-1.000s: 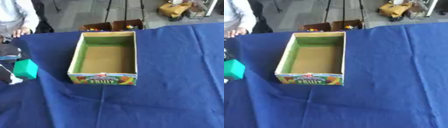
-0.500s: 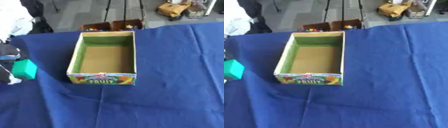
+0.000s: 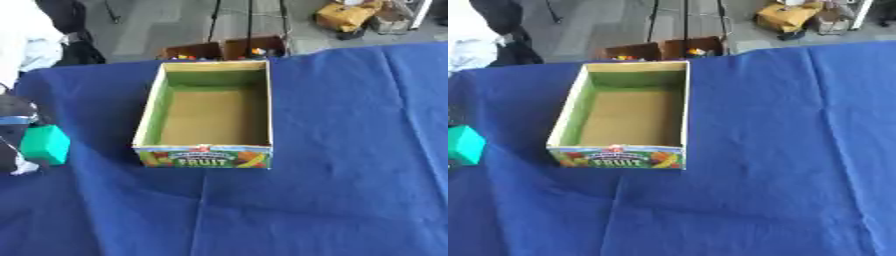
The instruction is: Pick up objects on the table and place them in the box.
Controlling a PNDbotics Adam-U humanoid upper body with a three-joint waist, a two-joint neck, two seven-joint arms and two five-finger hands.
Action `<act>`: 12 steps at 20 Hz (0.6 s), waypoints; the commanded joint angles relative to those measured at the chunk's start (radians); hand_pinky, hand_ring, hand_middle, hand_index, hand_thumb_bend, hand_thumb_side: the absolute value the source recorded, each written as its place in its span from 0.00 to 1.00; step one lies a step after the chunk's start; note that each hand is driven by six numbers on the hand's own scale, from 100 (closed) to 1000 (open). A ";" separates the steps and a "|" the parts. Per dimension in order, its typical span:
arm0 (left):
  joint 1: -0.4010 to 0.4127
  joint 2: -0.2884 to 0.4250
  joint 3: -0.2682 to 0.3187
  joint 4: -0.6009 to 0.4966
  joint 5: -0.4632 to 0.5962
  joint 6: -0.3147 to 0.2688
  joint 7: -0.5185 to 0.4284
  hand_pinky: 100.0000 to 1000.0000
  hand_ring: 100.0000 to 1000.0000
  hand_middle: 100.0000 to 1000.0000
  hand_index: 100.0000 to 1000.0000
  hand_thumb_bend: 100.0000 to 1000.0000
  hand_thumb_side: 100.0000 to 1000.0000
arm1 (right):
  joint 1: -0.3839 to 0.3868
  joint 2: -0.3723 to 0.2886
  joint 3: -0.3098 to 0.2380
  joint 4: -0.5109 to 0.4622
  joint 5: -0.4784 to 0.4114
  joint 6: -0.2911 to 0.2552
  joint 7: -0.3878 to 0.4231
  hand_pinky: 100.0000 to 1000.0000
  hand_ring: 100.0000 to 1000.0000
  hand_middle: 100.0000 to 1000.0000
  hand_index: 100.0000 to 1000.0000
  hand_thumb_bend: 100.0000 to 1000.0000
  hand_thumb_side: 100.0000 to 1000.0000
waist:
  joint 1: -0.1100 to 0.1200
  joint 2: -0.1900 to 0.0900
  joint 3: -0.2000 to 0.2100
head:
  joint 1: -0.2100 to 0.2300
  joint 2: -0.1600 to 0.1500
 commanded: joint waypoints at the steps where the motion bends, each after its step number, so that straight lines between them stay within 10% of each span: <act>1: -0.004 0.041 0.023 -0.005 0.001 -0.008 -0.014 0.53 0.71 0.76 0.81 0.00 0.33 | -0.014 -0.022 -0.007 -0.020 -0.007 -0.001 -0.001 0.62 0.63 0.44 0.65 0.00 0.78 | -0.003 -0.015 0.000 | -0.002 -0.007; 12: 0.054 0.031 0.070 -0.086 -0.129 0.028 0.134 0.46 0.64 0.69 0.66 0.00 0.55 | -0.012 -0.020 -0.011 -0.020 -0.009 0.000 0.003 0.63 0.63 0.44 0.65 0.00 0.78 | -0.007 -0.006 0.007 | -0.005 -0.013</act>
